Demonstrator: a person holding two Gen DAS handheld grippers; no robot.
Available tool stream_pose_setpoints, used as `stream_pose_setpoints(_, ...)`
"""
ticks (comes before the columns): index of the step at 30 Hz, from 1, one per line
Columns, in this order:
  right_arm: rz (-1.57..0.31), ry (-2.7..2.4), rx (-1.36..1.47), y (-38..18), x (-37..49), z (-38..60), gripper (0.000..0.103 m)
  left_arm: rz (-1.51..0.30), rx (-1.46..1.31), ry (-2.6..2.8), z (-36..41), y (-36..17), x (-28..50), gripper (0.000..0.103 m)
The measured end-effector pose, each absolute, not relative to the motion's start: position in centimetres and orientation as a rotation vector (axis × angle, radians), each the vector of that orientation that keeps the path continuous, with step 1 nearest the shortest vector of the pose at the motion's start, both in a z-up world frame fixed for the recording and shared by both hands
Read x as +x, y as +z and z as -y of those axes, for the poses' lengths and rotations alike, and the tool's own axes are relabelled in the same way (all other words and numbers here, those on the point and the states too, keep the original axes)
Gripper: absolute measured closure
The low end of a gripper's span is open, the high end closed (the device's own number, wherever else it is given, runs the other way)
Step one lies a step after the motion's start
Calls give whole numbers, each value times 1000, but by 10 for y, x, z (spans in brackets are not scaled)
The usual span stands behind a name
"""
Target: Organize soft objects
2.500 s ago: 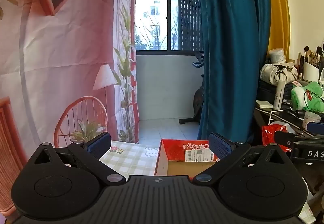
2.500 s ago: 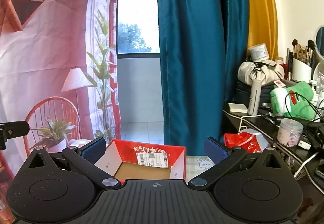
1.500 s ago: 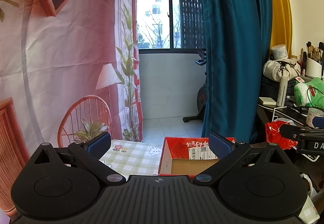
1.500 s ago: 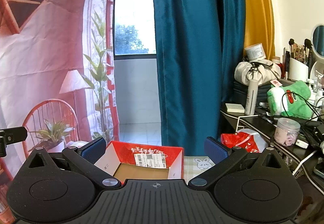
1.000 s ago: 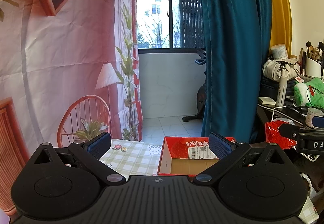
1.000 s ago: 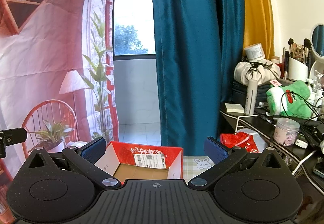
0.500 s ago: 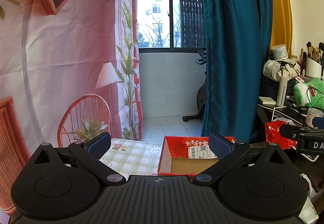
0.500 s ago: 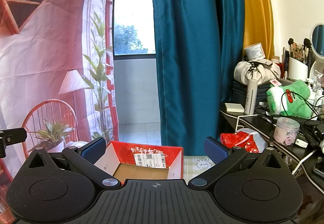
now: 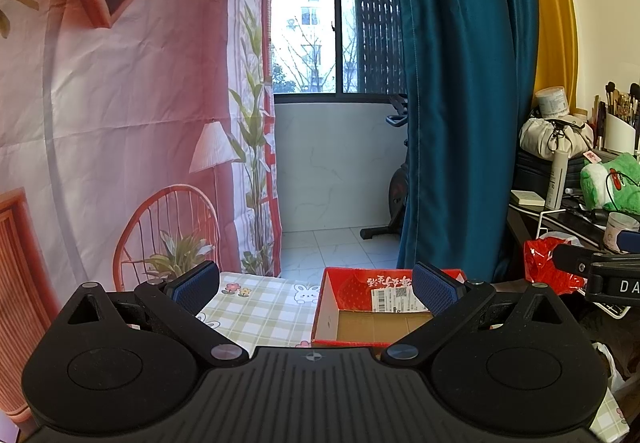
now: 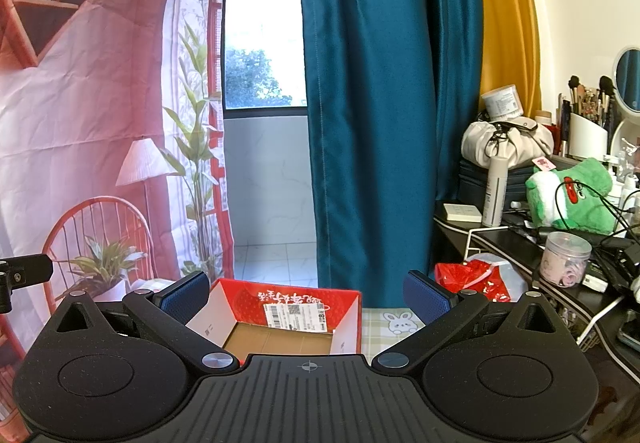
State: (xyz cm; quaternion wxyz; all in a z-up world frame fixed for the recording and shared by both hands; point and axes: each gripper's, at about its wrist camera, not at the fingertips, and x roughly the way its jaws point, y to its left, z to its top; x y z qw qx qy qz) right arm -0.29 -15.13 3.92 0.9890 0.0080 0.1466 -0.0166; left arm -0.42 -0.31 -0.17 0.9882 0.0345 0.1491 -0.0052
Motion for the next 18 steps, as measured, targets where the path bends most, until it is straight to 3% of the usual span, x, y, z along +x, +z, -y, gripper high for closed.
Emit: stream_pose_setpoints(18, -296, -35, 19, 39, -3, 149, 0, -297, 70, -7, 4, -3, -3, 0)
